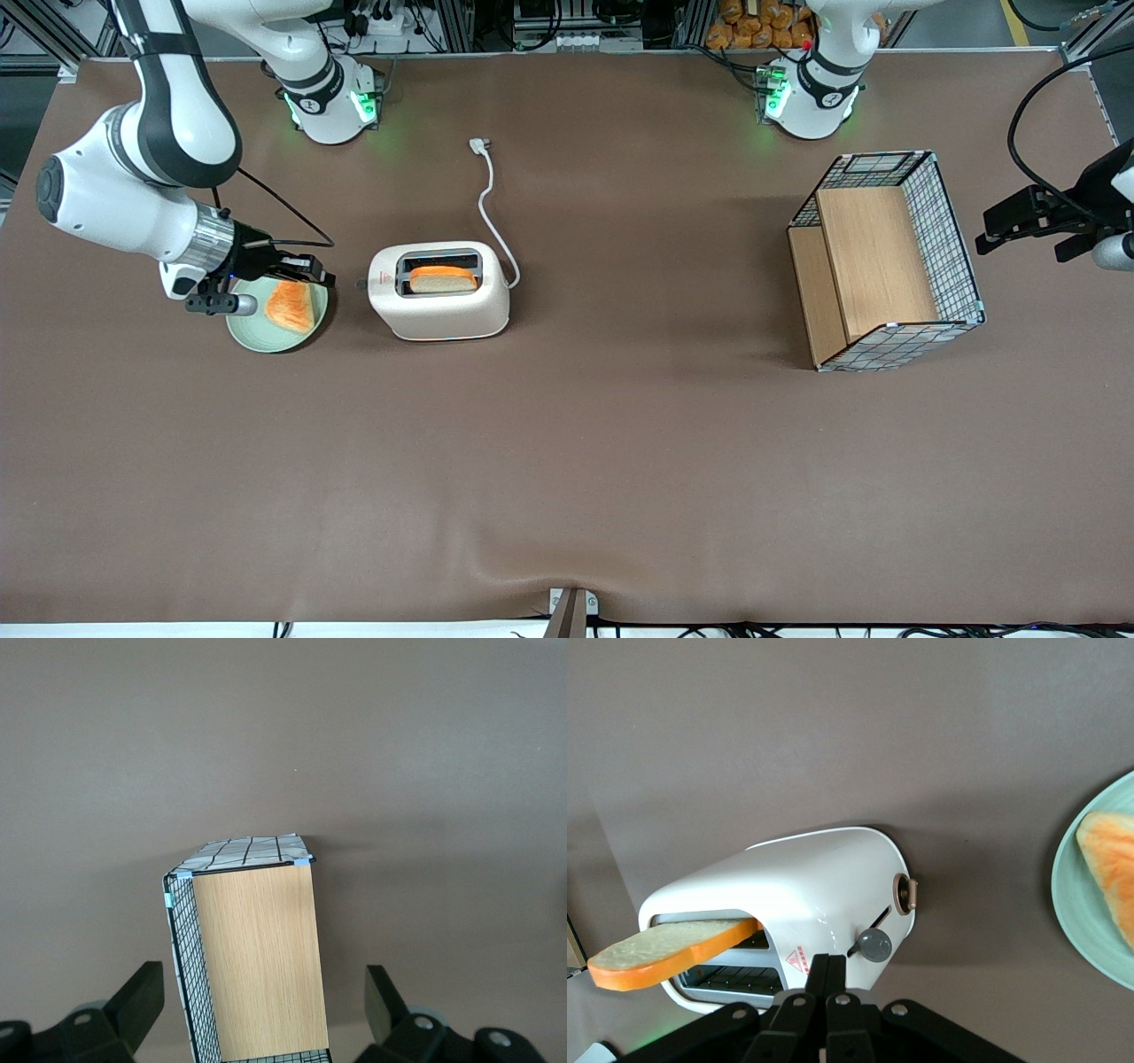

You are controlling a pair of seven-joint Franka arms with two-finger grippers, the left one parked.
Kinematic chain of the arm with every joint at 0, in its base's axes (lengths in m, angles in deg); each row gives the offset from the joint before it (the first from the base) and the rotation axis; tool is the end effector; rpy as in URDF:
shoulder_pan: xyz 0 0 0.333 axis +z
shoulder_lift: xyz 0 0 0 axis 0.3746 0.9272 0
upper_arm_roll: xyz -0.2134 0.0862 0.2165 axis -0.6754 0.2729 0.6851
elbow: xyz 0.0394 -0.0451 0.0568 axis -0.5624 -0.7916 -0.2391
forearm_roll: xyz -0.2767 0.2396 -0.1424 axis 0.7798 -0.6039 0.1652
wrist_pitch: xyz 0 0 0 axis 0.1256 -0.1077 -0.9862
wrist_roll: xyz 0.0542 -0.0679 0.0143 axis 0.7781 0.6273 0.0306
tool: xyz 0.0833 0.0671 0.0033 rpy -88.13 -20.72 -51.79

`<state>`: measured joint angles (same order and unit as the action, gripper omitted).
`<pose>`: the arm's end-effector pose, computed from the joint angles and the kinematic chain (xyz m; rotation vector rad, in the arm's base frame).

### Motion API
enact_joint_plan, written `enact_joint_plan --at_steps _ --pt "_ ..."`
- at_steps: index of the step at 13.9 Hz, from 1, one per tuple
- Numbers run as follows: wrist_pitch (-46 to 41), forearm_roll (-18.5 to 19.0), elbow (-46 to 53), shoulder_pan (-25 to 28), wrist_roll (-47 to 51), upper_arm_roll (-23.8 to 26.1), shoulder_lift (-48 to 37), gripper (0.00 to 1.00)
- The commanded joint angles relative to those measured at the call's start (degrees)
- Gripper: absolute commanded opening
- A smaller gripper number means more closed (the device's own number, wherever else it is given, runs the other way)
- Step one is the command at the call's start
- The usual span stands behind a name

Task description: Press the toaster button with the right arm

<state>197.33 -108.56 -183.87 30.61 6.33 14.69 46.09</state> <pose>0.5051 0.0621 0.3633 -2.6517 0.2328 0.1725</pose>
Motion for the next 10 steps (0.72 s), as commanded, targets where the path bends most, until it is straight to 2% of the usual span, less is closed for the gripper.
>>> enact_joint_plan --at_steps 1,2,6,10 --pt "1.63 -2.09 -1.24 0.62 -1.9 -0.36 1.19 0.0" --pt "1.63 -2.18 -1.24 0.53 -2.69 -0.36 1.98 0.0" --pt "1.11 -6.74 -1.33 -0.09 -8.32 -0.36 3.83 0.0" --pt "0.93 -8.68 -1.33 -0.09 -9.46 -0.36 5.23 0.0"
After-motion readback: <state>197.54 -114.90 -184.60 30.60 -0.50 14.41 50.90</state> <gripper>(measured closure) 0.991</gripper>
